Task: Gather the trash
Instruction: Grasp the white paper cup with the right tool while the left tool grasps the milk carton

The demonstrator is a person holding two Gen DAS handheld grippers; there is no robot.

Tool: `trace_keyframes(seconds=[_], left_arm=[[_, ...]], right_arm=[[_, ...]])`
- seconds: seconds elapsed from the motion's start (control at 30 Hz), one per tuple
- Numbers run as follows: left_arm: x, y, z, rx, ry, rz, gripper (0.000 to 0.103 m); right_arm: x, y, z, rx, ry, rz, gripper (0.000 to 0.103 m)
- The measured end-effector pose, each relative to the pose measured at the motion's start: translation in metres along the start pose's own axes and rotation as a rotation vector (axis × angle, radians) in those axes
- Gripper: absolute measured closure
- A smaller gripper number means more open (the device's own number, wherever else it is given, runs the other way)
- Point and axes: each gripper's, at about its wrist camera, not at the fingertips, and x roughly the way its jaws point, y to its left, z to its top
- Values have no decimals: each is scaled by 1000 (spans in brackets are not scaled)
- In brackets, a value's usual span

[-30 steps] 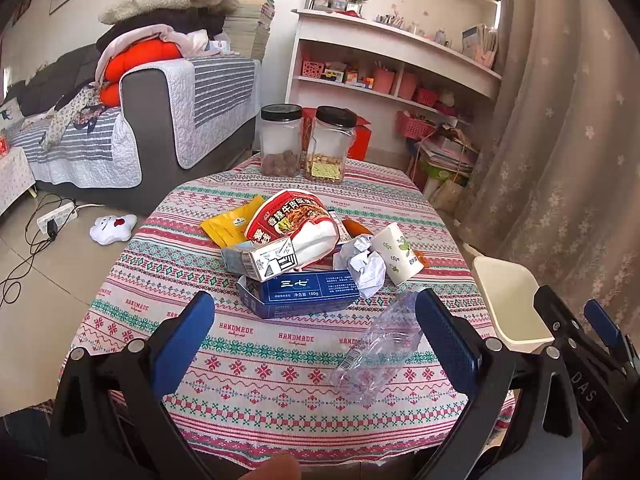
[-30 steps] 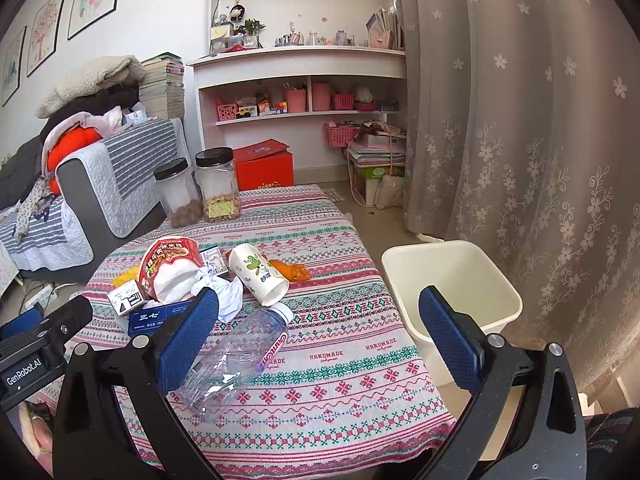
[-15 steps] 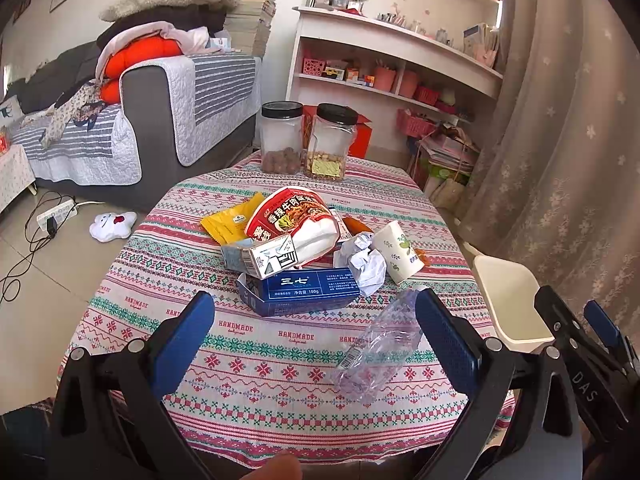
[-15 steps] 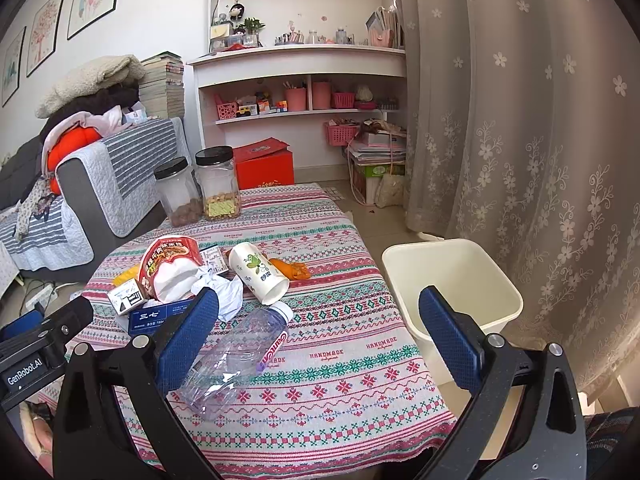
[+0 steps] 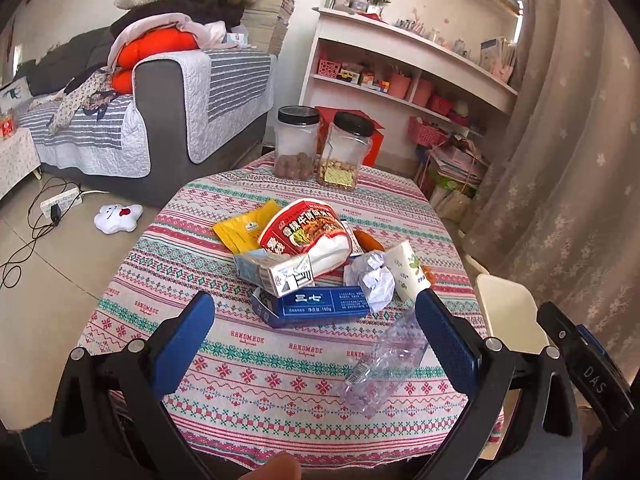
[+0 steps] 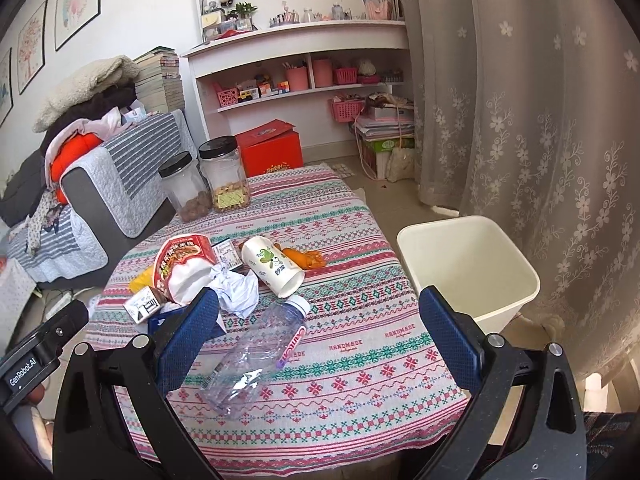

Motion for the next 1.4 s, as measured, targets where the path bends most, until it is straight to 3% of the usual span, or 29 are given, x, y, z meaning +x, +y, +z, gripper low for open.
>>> trace_keyframes(seconds=[0.2, 0.3, 0.4, 0.47, 0.6, 0.7, 1.03, 1.17, 1.2, 1.23, 1.3, 1.4], left_arm=[[-1, 28, 74, -81, -20, 0, 6], [29, 35, 94, -78, 112, 19, 6], [75, 37, 84, -28, 310, 92, 6], [100, 41, 71, -53, 398, 80, 6], [139, 69, 58, -313, 520, -15, 6], [164, 84, 56, -439, 590, -5, 6], [239, 71, 60, -353, 832, 89, 6], [254, 79, 53, -388, 896, 49, 6], [257, 79, 52, -386, 903, 49, 9], [258, 79, 52, -381, 904, 46, 21], [260, 78, 51, -369, 917, 19, 34], [253, 78, 50, -350, 894, -1, 43]], right_arm=[[15, 7, 61, 41, 38, 45, 7], [31, 7, 81, 48, 57, 58, 7], [56, 3, 87, 69, 95, 59, 7], [76, -8, 85, 97, 131, 52, 7], [115, -23, 69, 139, 255, 30, 7], [126, -26, 70, 182, 301, 69, 7], [148, -17, 72, 123, 352, 71, 7], [158, -16, 72, 90, 385, 70, 7], [161, -15, 72, 90, 394, 70, 7], [164, -15, 72, 92, 405, 73, 7], [169, -15, 70, 97, 429, 86, 7], [175, -12, 67, 91, 462, 100, 7]])
